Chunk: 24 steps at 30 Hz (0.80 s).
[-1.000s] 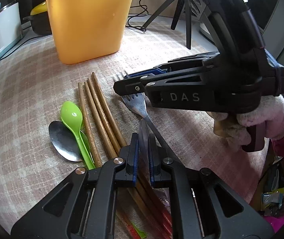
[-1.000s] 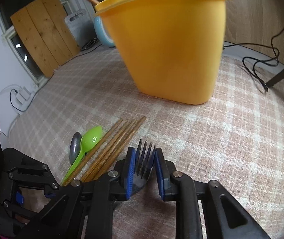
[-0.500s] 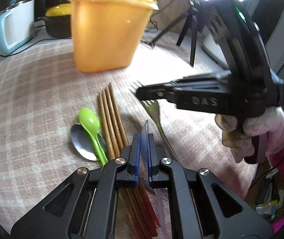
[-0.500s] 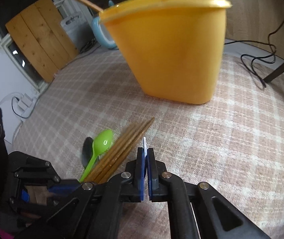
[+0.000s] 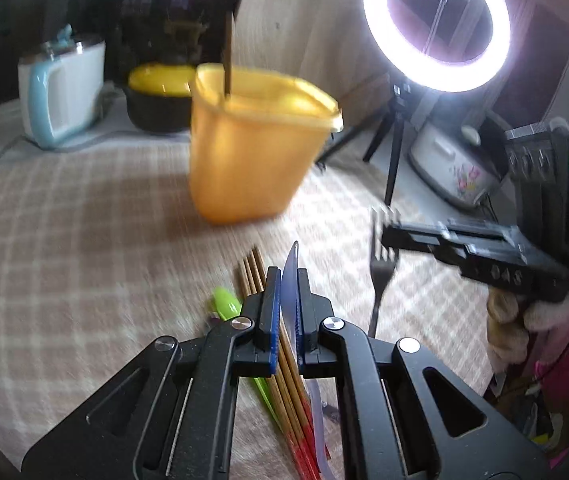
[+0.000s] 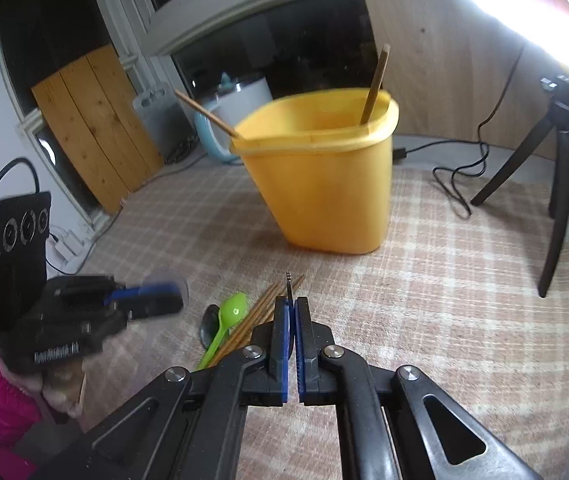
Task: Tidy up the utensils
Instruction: 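Lift the spoon and fork and carry both over the yellow container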
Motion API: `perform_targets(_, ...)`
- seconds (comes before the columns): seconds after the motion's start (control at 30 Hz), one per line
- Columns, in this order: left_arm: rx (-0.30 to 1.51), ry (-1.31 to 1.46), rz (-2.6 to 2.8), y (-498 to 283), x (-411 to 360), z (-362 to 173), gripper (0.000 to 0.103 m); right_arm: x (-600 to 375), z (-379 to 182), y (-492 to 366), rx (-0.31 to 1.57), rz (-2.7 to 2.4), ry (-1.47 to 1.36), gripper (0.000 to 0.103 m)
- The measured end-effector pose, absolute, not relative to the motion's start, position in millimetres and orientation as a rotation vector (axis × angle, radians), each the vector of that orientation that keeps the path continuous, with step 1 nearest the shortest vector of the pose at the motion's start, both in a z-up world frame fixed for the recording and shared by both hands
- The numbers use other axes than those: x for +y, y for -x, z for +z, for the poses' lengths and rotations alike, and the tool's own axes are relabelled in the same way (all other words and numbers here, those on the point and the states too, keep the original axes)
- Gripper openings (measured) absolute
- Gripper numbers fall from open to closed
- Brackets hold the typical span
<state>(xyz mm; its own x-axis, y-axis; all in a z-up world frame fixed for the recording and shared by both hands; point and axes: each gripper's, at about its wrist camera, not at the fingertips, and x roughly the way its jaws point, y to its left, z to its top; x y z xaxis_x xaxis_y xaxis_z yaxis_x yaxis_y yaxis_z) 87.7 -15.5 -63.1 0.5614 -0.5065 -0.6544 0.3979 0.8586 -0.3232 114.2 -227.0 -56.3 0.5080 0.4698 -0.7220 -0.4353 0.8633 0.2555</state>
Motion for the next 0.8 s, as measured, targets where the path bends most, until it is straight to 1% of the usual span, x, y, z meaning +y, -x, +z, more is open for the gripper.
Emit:
perform_targets(0.43,0.61,0.195,-0.486,-134.7,16.4,0.6,0.004,-239.0,-5.1,-91.5,0.73,0.497,-0.065,0.0)
perform_targets(0.8,0.439,0.196,-0.462,-194.9,30.1,55.6,0.004,-237.8,50.8,-89.1,0.59,0.451,-0.05,0.0)
